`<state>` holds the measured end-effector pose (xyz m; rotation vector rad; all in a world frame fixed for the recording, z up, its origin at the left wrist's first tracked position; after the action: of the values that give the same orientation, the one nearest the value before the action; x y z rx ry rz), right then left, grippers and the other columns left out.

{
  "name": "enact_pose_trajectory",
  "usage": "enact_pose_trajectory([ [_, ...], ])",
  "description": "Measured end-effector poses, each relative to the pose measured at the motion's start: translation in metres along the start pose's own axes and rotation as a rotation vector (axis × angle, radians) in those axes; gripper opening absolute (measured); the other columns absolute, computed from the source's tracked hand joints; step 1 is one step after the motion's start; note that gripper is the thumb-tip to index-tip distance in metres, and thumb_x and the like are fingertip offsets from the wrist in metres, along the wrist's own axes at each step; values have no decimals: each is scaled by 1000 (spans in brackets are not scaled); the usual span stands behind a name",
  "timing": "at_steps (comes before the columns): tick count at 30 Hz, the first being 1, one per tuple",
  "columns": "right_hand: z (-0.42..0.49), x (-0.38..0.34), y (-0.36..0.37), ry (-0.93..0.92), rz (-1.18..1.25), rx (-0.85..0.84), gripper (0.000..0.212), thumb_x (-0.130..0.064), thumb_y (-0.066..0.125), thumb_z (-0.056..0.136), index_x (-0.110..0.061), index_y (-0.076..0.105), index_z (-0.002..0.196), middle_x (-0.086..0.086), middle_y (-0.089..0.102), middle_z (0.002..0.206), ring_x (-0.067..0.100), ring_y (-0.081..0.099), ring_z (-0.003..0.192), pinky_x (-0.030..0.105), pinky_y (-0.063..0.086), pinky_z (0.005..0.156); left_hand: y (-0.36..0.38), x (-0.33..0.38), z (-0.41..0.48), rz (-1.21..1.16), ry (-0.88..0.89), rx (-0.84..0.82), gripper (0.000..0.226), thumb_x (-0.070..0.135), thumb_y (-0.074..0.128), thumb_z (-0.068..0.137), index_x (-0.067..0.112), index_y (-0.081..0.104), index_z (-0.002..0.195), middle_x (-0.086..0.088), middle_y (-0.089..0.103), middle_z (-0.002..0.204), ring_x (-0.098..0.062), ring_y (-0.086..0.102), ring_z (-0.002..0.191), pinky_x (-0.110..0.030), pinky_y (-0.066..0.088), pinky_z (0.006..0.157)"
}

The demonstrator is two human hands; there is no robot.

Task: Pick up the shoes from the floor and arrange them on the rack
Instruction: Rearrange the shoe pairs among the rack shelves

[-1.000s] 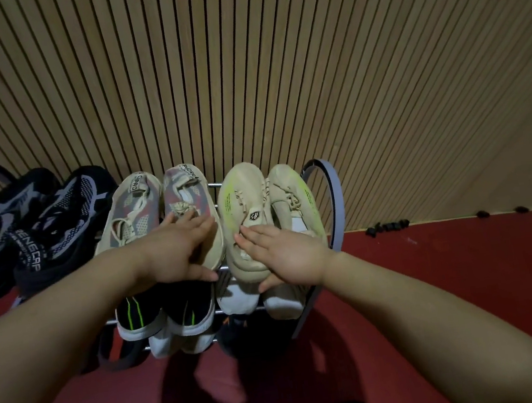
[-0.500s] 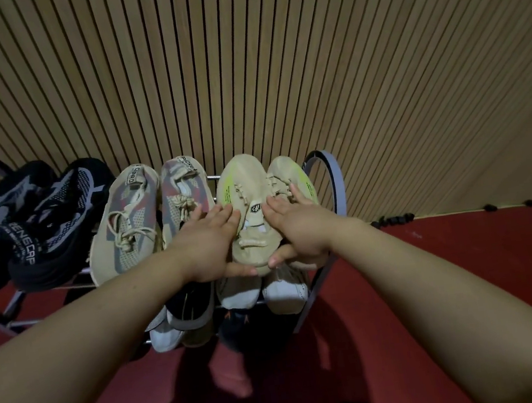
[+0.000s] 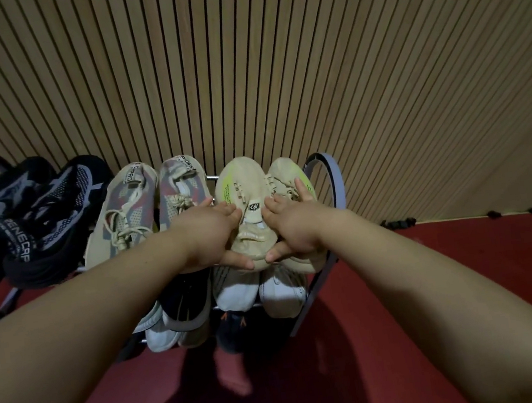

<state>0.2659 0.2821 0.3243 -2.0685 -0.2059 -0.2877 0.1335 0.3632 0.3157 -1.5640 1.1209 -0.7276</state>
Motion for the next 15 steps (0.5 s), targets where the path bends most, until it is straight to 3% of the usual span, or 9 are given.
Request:
enact_pose_trajectory([
  [5,1,-2,-4,16,13,-65,95,-66,39,87,-8,-1,151,11,-5,159,24,-6,147,58,-17,111,-5,2,1,-62,-11,-93,107,73,49,76,9,7,151,-8,9,159,-21,7,146,-33,4,116],
  [12,-2,-6,-14,56,40,-74,94,-65,48,84,-14,6,152,8,0,160,27,-3,147,58,-16,109,2,-11,-20,-186,-32,-45,102,66,48,82,11,-2,151,-8,-3,159,-21,-3,146,-35,-4,117],
  [15,-8,-15,-30,73,198,-39,100,-57,59,82,-25,-5,151,6,-7,160,29,-10,146,56,-15,111,-1,-36,-50,-277,-119,67,100,58,56,82,15,-2,151,-5,-7,159,-21,-7,146,-34,-5,116],
])
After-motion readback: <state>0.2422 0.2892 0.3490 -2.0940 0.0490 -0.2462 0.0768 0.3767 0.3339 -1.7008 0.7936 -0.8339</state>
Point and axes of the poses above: each hand's wrist, its own z-axis towards the middle knuckle, its own y-axis out of the palm, x = y × z, the point moved 2 cm from there along z, towards the middle knuckle
